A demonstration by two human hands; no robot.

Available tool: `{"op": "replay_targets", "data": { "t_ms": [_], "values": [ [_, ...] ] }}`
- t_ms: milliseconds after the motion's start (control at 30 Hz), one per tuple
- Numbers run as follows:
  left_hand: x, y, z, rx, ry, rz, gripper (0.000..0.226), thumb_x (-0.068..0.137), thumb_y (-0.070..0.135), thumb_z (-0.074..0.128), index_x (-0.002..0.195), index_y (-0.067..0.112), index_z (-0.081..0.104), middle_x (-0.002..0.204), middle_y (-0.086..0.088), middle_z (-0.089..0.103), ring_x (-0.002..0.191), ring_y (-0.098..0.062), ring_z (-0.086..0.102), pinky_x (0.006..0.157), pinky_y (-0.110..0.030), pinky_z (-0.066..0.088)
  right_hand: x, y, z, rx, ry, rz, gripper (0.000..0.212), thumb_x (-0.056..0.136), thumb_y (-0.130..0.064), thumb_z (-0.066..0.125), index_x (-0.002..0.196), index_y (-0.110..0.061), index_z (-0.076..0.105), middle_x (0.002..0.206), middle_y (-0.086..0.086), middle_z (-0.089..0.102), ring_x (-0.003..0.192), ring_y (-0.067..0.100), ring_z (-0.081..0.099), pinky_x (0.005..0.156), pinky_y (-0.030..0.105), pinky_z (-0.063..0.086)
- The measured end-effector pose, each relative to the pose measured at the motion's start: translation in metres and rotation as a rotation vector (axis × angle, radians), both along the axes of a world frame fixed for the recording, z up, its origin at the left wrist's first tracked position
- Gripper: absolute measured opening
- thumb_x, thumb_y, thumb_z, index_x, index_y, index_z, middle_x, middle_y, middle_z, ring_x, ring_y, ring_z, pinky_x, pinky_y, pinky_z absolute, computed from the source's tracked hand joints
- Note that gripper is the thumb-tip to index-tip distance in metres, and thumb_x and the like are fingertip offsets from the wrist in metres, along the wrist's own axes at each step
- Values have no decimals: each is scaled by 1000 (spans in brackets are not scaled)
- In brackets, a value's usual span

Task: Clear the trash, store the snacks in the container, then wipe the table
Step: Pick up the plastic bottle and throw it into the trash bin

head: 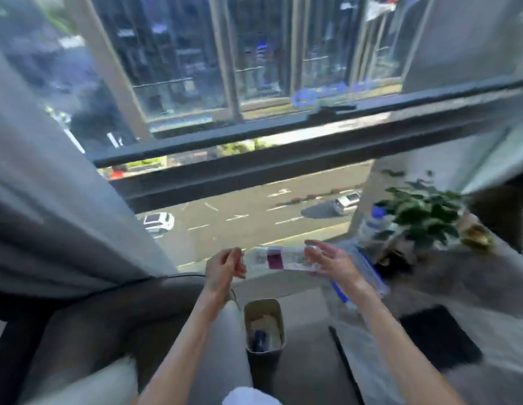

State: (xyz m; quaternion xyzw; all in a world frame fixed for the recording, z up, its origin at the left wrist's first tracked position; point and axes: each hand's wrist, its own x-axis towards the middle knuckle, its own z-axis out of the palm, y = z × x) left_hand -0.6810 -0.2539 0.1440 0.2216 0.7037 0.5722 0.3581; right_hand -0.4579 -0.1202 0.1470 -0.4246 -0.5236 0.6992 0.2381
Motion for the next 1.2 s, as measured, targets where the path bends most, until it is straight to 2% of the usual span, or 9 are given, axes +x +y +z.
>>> {"op": "replay_targets", "data": {
  "t_ms": [167,300,433,567,700,933,1033,1100,1200],
  "values": [
    [-40,-15,-9,71,-131,216,31,96,35,55,92,6,66,73,-7,64,65,-17,61,66,-31,56,-71,13,0,20,-48,137,42,74,-44,76,111,-24,70,116,5,69,104,15,69,74,35,62],
    [-58,-12,-33,105,-396,274,24,97,29,54,102,6,57,86,-9,59,76,-19,58,73,-31,53,-104,19,-30,-36,-105,148,71,69,-46,77,129,-13,59,121,6,65,103,12,68,72,28,61],
    [-71,0,-96,-5,-613,263,33,91,26,63,116,7,53,113,-18,65,100,-30,65,90,-42,56,-126,25,-95,-197,-160,76,69,73,-40,75,131,-9,55,120,9,65,103,17,68,72,26,60],
    [-77,27,-211,-142,-801,308,45,93,16,62,131,0,44,119,-23,62,92,-27,64,87,-37,54,-141,41,-210,-351,-295,16,38,91,-31,65,120,-7,61,120,15,65,99,20,67,71,27,60],
    [-77,45,-356,-312,-937,375,42,94,12,59,131,2,42,114,-20,61,87,-25,64,74,-32,56,-146,48,-362,-436,-471,-30,40,93,-30,61,124,-4,59,114,20,66,91,24,66,68,30,56],
    [-67,85,-616,-464,-1027,589,47,97,16,56,139,0,44,137,-19,55,127,-31,54,105,-30,42,-158,50,-628,-558,-534,-127,27,93,-26,62,115,-12,57,97,7,65,83,17,65,68,28,55],
    [-57,107,-681,-435,-1010,685,44,96,10,56,137,-1,44,123,-20,62,97,-28,65,84,-27,57,-164,48,-704,-574,-475,-237,20,94,-24,60,111,-15,57,103,8,67,86,16,66,72,29,55],
    [-50,115,-709,-498,-927,710,40,95,16,60,131,4,48,128,-20,61,97,-27,65,83,-35,54,-164,41,-741,-557,-480,-265,19,94,-24,59,110,-16,55,113,10,66,97,21,67,85,35,56],
    [-49,117,-742,-494,-867,727,23,85,24,73,90,9,56,115,-16,68,93,-28,67,78,-37,57,-165,31,-774,-576,-504,-253,37,94,-30,59,126,-17,45,130,6,56,117,25,58,99,43,52]
  ]
}}
